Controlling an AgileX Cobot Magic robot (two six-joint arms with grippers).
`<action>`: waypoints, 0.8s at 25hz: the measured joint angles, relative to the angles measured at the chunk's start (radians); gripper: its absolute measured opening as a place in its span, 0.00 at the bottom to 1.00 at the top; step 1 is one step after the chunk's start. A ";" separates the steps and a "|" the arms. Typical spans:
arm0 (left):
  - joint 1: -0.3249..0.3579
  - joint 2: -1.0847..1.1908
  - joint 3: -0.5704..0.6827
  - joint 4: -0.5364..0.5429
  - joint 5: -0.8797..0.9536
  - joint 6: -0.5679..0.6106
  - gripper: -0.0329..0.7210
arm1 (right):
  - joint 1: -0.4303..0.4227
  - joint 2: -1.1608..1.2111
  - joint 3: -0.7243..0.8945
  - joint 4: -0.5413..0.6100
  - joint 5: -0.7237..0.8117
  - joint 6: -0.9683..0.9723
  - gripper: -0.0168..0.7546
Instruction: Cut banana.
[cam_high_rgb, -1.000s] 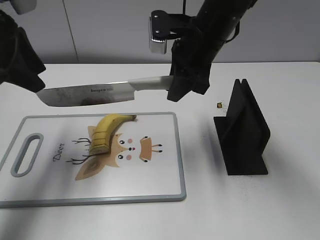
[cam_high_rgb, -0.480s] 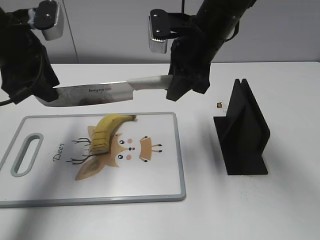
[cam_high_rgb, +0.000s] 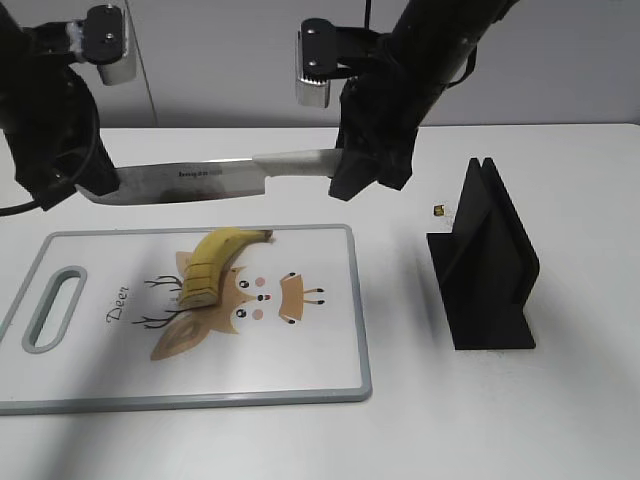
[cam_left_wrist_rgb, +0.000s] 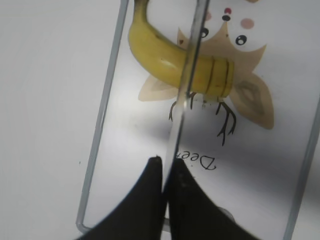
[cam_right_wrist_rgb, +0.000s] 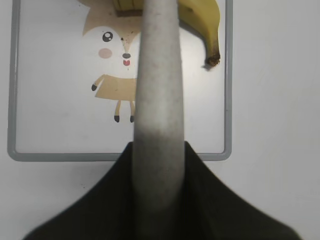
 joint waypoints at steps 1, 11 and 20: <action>-0.011 0.000 0.001 0.017 -0.005 -0.016 0.04 | 0.002 0.000 0.014 -0.012 -0.014 0.016 0.23; -0.031 0.007 0.136 0.008 -0.149 -0.037 0.04 | 0.014 0.005 0.112 -0.043 -0.098 0.040 0.23; -0.032 0.063 0.171 0.005 -0.239 -0.037 0.05 | 0.015 0.038 0.123 -0.041 -0.152 0.037 0.23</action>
